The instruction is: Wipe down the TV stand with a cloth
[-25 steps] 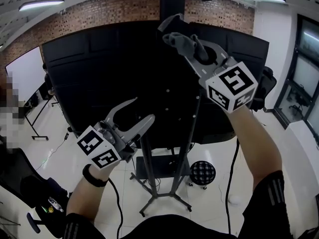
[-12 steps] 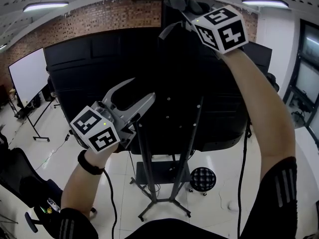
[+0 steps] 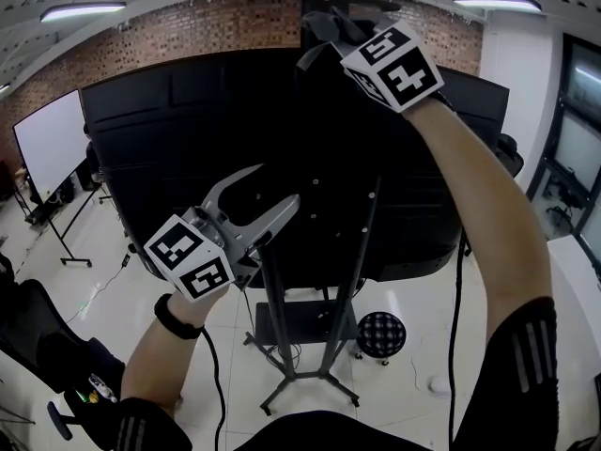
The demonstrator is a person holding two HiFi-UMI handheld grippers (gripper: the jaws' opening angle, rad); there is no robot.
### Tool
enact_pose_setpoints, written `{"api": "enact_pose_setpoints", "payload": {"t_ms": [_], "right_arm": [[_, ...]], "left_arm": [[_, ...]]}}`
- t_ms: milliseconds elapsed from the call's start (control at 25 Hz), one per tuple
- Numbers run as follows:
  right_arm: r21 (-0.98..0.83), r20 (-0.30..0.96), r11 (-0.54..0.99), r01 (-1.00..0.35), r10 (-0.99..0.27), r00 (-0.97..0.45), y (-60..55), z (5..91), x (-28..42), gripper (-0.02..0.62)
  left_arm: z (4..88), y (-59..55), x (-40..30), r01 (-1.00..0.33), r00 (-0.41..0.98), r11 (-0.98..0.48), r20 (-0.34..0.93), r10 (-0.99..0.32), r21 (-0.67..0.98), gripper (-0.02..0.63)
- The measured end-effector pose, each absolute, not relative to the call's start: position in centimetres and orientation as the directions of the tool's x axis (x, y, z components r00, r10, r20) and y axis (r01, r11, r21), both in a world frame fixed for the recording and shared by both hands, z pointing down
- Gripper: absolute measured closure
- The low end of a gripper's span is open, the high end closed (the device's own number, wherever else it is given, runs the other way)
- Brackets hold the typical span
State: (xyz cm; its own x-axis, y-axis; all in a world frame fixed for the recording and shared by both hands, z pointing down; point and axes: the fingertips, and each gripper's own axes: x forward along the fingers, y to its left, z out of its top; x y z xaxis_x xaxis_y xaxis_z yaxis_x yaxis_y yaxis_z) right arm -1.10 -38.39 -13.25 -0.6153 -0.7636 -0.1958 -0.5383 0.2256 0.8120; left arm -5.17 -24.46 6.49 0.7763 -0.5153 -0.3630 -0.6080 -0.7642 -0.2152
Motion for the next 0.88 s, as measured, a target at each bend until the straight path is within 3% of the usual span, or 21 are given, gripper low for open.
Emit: {"api": "enact_pose_setpoints", "payload": {"t_ms": [520, 880], "right_arm": [[0.890, -0.071, 0.216, -0.401, -0.804, -0.590, -38.2, -2.7, -2.0, 0.566], [0.963, 0.060, 0.189, -0.193, -0.845, -0.532, -38.4, 6.5, -2.8, 0.568]], "left_arm": [[11.6, -23.5, -5.4, -0.599, 0.771, -0.790, -0.357, -0.527, -0.129, 0.324], [14.7, -22.3, -5.0, -0.589, 0.781, -0.801, -0.332, -0.529, -0.109, 0.324]]}}
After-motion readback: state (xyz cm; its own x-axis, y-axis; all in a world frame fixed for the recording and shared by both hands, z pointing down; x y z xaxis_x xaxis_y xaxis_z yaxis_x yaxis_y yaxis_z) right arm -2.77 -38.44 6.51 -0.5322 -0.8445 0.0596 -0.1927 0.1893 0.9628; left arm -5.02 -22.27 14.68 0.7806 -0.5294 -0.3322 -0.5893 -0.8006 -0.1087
